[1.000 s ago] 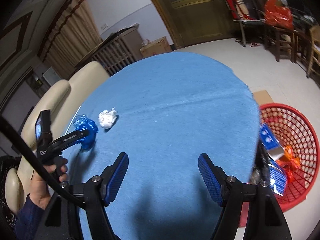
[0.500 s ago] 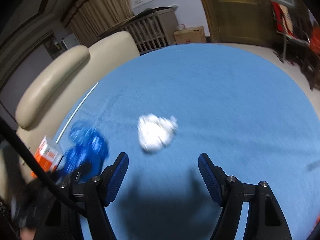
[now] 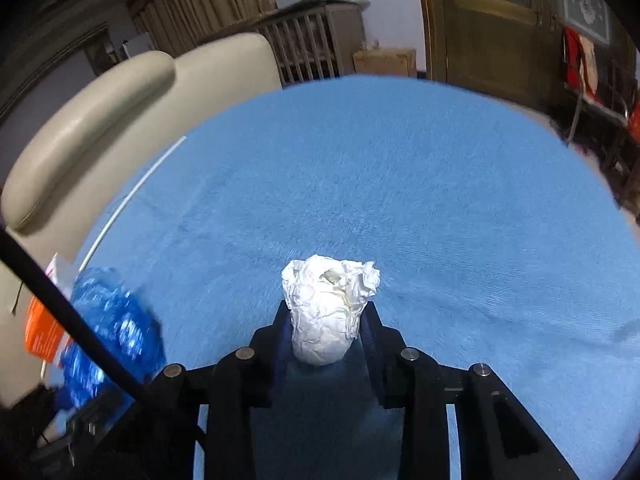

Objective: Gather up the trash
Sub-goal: 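Carry the blue plastic bag and white paper over to the red wastebasket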

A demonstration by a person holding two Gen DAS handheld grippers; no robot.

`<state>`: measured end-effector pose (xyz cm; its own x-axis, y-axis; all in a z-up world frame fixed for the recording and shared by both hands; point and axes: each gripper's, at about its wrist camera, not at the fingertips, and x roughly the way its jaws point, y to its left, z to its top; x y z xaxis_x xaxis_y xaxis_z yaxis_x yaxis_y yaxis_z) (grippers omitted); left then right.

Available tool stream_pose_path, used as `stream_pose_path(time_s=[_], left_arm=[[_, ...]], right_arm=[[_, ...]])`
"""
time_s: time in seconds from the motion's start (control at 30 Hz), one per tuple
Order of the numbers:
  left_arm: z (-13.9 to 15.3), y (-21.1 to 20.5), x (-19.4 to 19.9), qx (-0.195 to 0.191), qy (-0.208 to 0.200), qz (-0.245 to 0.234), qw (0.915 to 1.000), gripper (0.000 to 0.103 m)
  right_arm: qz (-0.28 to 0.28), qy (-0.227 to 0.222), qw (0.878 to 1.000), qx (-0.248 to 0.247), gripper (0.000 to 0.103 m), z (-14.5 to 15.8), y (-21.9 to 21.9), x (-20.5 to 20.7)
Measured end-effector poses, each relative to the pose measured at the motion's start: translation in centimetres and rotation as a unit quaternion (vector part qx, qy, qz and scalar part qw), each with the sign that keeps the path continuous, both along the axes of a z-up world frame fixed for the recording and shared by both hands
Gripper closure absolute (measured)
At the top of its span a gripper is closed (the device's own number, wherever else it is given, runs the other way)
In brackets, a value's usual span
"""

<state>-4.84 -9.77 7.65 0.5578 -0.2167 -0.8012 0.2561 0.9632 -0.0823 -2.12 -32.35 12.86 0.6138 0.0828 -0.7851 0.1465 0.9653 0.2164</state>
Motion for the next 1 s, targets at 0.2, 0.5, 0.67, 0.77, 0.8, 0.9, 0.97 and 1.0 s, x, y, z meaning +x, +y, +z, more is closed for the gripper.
stream_pose_path(time_s=[0.2, 0.5, 0.67, 0.77, 0.8, 0.9, 0.97, 1.0], left_arm=[[1.0, -1.2, -1.7, 0.004, -0.007, -0.010, 0.9999, 0.064], [1.6, -3.4, -5.4, 0.012, -0.009, -0.033, 0.9993, 0.064], [1.9, -4.7, -7.7, 0.016, -0.014, -0.050, 0.9985, 0.064], [2.3, -5.4, -9.1, 0.018, -0.019, -0.060, 0.9979, 0.064], [2.4, -5.6, -9.4, 0.019, -0.020, -0.063, 0.9976, 0.064], [2.8, -6.2, -10.3, 0.020, -0.025, -0.071, 0.9969, 0.064], [2.9, -6.5, -10.8, 0.022, -0.028, -0.077, 0.9964, 0.064], [3.1, -6.8, -11.1, 0.022, -0.029, -0.079, 0.9962, 0.064]], right_arm=[[-0.001, -0.021, 1.000, 0.020, 0.068, 1.6, -0.8, -6.8], [-0.030, -0.038, 0.997, 0.056, 0.068, 1.6, -1.9, -16.2], [-0.048, -0.050, 0.995, 0.074, 0.068, 2.0, -2.3, -19.5], [-0.057, -0.057, 0.994, 0.080, 0.068, 2.2, -2.7, -20.9], [-0.061, -0.059, 0.993, 0.082, 0.068, 2.3, -2.9, -21.4], [-0.070, -0.067, 0.992, 0.087, 0.068, 2.4, -3.3, -23.1], [-0.075, -0.071, 0.991, 0.089, 0.068, 2.5, -3.5, -23.8], [-0.077, -0.074, 0.990, 0.090, 0.068, 2.6, -3.7, -24.0]])
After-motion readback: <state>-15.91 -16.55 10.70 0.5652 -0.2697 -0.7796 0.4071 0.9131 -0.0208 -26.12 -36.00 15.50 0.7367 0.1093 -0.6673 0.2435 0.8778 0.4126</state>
